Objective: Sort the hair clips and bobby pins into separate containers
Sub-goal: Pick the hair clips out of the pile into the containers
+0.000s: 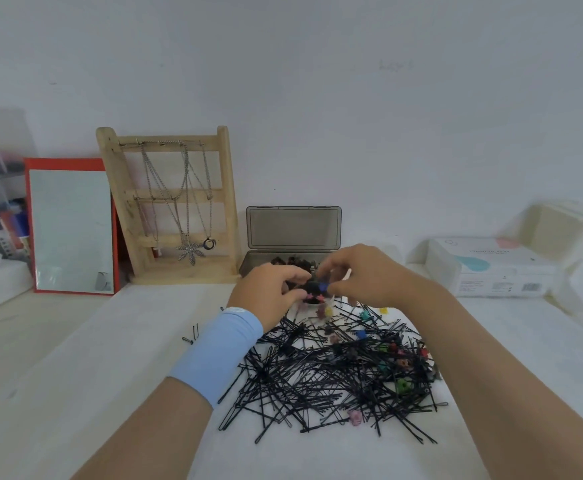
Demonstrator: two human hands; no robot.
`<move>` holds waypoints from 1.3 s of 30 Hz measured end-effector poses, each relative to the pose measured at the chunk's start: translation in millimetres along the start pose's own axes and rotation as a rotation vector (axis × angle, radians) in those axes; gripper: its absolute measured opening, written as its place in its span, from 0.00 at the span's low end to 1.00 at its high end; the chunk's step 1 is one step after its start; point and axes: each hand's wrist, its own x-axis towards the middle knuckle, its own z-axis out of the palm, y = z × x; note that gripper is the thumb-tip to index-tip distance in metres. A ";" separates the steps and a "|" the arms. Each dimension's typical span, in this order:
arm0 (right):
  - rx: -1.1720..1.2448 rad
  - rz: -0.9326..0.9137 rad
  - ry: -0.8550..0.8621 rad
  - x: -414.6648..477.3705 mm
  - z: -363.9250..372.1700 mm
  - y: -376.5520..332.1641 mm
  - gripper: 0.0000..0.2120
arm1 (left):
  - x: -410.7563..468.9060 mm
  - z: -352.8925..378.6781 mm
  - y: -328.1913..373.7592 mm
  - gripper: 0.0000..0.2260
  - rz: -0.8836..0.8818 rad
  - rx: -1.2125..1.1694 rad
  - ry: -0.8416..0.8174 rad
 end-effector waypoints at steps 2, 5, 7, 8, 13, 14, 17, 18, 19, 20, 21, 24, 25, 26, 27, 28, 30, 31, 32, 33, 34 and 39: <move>0.018 0.027 0.032 -1.3 -6.9 6.2 0.10 | 1.8 -1.9 0.3 0.13 0.046 0.016 0.024; -0.107 0.112 0.027 -4.0 -24.3 20.3 0.11 | 3.0 -8.0 7.4 0.11 0.089 -0.069 0.013; -0.173 0.171 -0.093 -6.6 -26.0 26.5 0.13 | 1.3 -10.4 18.1 0.08 0.140 -0.071 -0.070; -0.194 0.185 -0.150 -7.0 -22.8 27.5 0.13 | 0.0 -10.7 24.5 0.07 0.165 -0.050 -0.131; -0.280 0.214 -0.233 -4.4 -5.0 30.4 0.12 | -3.6 -6.0 48.6 0.10 0.208 0.196 -0.435; -0.292 0.214 -0.227 -4.8 -4.6 31.4 0.11 | -4.0 -4.6 50.5 0.12 0.222 0.259 -0.474; -0.262 0.191 -0.212 -6.4 -10.4 30.1 0.08 | -4.7 -1.0 53.2 0.14 0.248 0.357 -0.543; -0.235 0.186 -0.212 -7.2 -14.0 28.0 0.06 | -4.5 -0.2 53.4 0.14 0.243 0.353 -0.553; -0.211 0.184 -0.220 -7.8 -17.4 25.1 0.05 | -4.0 0.1 53.0 0.14 0.236 0.347 -0.560; -0.195 0.185 -0.243 -8.6 -20.6 21.9 0.04 | -3.2 -0.1 53.0 0.14 0.231 0.348 -0.566; -0.186 0.189 -0.283 -9.8 -22.6 18.6 0.03 | -2.3 -0.6 53.3 0.13 0.226 0.356 -0.572; -0.216 0.205 -0.404 -12.6 -19.0 11.1 0.03 | 0.9 -2.0 56.8 0.11 0.195 0.393 -0.595; -0.237 0.205 -0.425 -12.8 -16.3 9.1 0.04 | 1.7 -2.2 58.2 0.11 0.180 0.404 -0.608; -0.258 0.203 -0.440 -12.8 -13.7 6.9 0.05 | 1.8 -2.4 59.1 0.11 0.169 0.415 -0.614; -0.273 0.199 -0.451 -12.6 -11.8 4.8 0.07 | 1.3 -2.9 59.6 0.10 0.164 0.424 -0.605; -0.285 0.195 -0.463 -12.4 -10.6 3.2 0.08 | 0.0 -4.0 59.5 0.10 0.163 0.428 -0.587; -0.312 0.210 -0.496 -12.2 -10.6 1.1 0.10 | -2.8 -5.7 58.1 0.09 0.161 0.416 -0.565; -0.325 0.225 -0.513 -12.6 -11.1 0.9 0.10 | -4.2 -6.2 57.1 0.10 0.163 0.410 -0.564; -0.336 0.238 -0.524 -12.9 -11.4 1.2 0.10 | -4.9 -6.0 56.8 0.11 0.167 0.407 -0.566; -0.343 0.246 -0.528 -13.0 -11.6 1.5 0.09 | -5.2 -5.4 56.0 0.12 0.174 0.408 -0.568; -0.347 0.252 -0.526 -13.3 -11.9 1.8 0.09 | -4.9 -4.6 55.1 0.14 0.184 0.409 -0.569; -0.300 0.270 -0.469 -14.0 -16.1 3.7 0.07 | -0.3 -5.8 51.5 0.07 0.222 0.391 -0.553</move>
